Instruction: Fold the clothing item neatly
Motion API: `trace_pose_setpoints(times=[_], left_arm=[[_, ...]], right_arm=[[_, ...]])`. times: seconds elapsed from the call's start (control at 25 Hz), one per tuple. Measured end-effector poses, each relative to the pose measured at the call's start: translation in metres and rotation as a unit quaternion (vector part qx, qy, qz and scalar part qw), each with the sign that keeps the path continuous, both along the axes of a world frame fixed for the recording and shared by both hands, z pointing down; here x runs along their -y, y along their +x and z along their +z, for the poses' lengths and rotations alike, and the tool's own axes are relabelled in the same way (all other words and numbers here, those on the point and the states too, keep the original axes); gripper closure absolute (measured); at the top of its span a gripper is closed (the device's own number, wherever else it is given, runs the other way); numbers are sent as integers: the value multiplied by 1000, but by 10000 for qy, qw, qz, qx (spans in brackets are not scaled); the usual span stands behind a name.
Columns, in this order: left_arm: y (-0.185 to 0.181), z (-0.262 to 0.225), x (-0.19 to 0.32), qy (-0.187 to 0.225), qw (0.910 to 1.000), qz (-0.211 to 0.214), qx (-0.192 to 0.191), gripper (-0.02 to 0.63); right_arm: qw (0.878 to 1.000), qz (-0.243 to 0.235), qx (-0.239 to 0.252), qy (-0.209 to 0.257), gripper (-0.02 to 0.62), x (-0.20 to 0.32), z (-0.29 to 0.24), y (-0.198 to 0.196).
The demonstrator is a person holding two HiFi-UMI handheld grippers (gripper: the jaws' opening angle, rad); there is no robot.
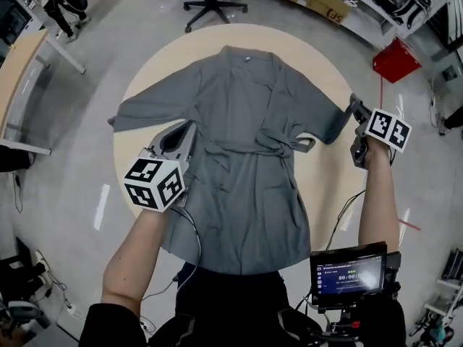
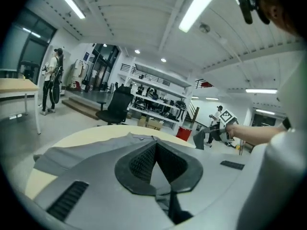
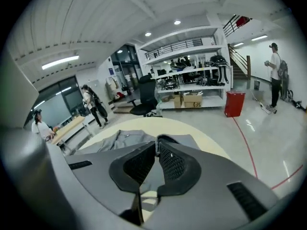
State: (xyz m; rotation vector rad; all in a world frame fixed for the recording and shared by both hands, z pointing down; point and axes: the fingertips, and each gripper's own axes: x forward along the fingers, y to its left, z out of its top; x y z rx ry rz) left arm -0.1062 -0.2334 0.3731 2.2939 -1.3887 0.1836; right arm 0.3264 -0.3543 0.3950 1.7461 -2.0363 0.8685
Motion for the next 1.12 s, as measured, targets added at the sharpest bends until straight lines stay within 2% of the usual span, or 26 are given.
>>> trace_pose_setpoints(times=[0.2, 0.36, 0.44, 0.52, 0.6, 0.68, 0.76, 0.84, 0.88, 0.96, 1.04, 1.12], left_arm=[[-82, 2, -13, -19, 9992, -283, -299, 613], [-152, 9, -21, -57, 9965, -602, -581, 613], [-179, 20, -31, -128, 9956, -610, -696, 614], [-195, 36, -47, -314, 9947, -563, -800, 614], [-205, 54, -66, -506, 9931, -590, -875, 614], [-214, 68, -79, -638, 9913, -641, -954, 613], [-221, 78, -87, -726, 9901, -648, -1016, 613], [-225, 84, -91, -739, 9898, -613, -1055, 614], [-226, 85, -92, -729, 9898, -592, -1069, 613], [-228, 88, -90, -729, 9899, -563, -1074, 614], [-228, 91, -88, -746, 9900, -538, -1068, 612], [-227, 92, -85, -731, 9903, -512, -1069, 613]], right_arm=[[9970, -694, -316, -154, 563, 42, -3, -133], [9860, -1519, -610, -318, 563, 79, 14, -284], [9782, -1875, -792, -411, 563, 84, 42, -362], [9665, -2286, -1032, -548, 563, 66, 78, -424], [9443, -2862, -1458, -719, 563, 35, 120, -476], [9205, -3282, -1952, -827, 563, 12, 154, -506], [9005, -3575, -2329, -838, 563, -2, 171, -518], [8874, -3757, -2530, -853, 562, -11, 182, -523], [8872, -3769, -2512, -873, 561, -13, 185, -524], [8944, -3768, -2221, -937, 561, -16, 187, -527], [9042, -3766, -1722, -1047, 552, -19, 185, -530], [9201, -3615, -1021, -1109, 508, -16, 173, -529]])
